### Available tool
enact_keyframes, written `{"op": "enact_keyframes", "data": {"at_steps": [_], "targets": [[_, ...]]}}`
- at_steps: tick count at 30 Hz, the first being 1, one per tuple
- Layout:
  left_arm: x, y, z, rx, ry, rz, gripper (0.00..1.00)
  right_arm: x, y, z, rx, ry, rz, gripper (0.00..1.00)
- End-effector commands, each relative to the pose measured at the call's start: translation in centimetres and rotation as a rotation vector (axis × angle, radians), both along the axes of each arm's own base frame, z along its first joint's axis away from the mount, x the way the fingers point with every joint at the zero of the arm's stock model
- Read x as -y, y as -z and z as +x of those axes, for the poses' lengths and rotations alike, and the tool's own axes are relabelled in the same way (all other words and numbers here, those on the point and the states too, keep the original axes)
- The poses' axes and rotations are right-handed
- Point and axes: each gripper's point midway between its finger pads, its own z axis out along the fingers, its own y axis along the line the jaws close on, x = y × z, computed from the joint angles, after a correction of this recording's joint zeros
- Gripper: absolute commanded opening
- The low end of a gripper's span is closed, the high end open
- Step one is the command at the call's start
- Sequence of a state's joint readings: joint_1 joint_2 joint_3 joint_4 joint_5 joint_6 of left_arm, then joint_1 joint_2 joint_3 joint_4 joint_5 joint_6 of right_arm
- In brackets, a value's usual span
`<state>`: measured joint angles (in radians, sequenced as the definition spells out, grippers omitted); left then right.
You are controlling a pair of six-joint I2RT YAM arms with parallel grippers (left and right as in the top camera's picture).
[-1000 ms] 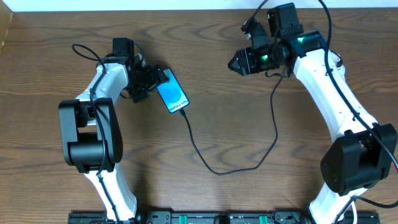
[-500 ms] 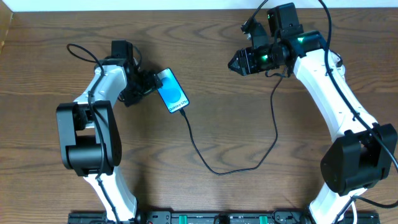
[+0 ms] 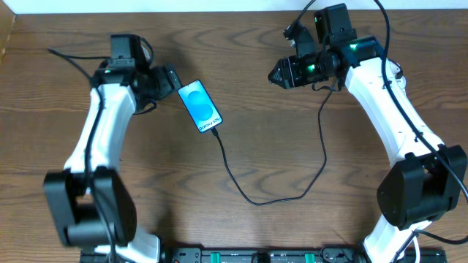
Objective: Plug charger to phone and switch on socket
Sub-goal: 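Release the phone and lift the left gripper above it, then move the right gripper over the white power strip's switch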
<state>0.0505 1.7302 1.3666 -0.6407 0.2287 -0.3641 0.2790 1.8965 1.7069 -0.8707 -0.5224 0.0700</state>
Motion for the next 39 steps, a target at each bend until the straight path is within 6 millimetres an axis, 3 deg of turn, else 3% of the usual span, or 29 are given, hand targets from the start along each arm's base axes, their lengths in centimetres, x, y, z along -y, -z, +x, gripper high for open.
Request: {"op": "enact_keyframes", "data": {"at_steps": [1, 8, 13, 21, 27, 39], "targets": [[-0.4, -4.1, -0.6, 0.098, 0.003, 0.024, 0.95, 0.0, -1.9, 0.3, 0.054, -0.009, 0.008, 0.49], [-0.3, -10.6, -2.0, 0.261, 0.001, 0.033, 0.94, 0.4, -1.9, 0.5, 0.053, -0.001, 0.008, 0.49], [-0.2, -13.1, -2.9, 0.329, 0.001, 0.037, 0.95, 1.9, -2.1, 0.9, 0.046, 0.032, 0.012, 0.47], [-0.2, -13.2, -3.2, 0.326, 0.001, 0.037, 0.95, 6.3, -4.2, 1.4, 0.073, 0.126, 0.014, 0.46], [-0.2, -13.1, -3.3, 0.319, 0.001, 0.037, 0.95, 11.0, -6.2, 1.8, 0.109, 0.231, 0.016, 0.47], [-0.2, -13.0, -3.4, 0.316, 0.000, 0.037, 0.95, 20.1, -7.9, 1.2, 0.100, 0.430, 0.056, 0.42]]}}
